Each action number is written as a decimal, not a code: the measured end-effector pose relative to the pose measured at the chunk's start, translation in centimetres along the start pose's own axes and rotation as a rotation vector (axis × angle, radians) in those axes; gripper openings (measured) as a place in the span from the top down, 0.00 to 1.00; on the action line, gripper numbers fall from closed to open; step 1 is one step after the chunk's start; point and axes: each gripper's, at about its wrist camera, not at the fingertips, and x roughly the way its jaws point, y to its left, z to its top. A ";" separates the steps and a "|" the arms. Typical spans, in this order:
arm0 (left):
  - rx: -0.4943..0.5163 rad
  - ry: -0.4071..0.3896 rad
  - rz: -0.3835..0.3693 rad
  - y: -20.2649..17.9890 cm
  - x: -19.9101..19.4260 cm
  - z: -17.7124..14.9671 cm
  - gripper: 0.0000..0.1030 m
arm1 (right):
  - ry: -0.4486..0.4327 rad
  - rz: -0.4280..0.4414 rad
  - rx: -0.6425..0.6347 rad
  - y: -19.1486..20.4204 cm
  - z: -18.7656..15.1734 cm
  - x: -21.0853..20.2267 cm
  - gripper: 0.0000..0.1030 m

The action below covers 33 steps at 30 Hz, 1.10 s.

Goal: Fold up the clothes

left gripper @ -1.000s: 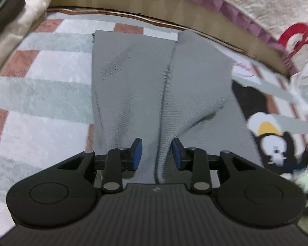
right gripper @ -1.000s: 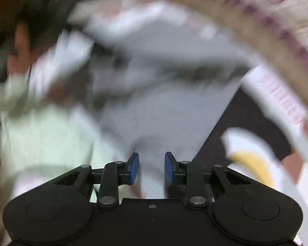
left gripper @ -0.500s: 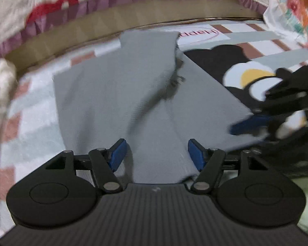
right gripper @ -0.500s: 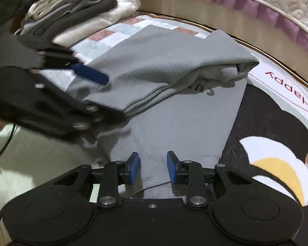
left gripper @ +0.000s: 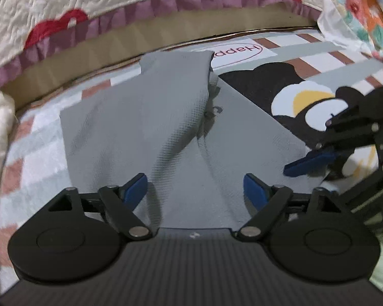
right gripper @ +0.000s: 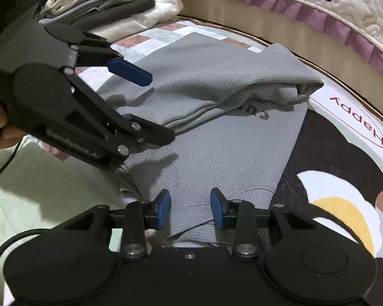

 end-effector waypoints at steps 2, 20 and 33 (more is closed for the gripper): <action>0.018 0.035 0.031 -0.4 0.7 -0.4 0.20 | -0.003 -0.001 0.005 0.0 -0.1 0.0 0.61; -0.124 0.052 0.215 4.5 -0.5 -2.2 0.35 | -0.089 0.168 0.165 -5.1 5.1 -2.9 0.49; 0.018 -0.073 0.139 2.6 0.7 -0.4 0.35 | -0.046 0.372 0.811 -14.7 4.4 5.6 0.39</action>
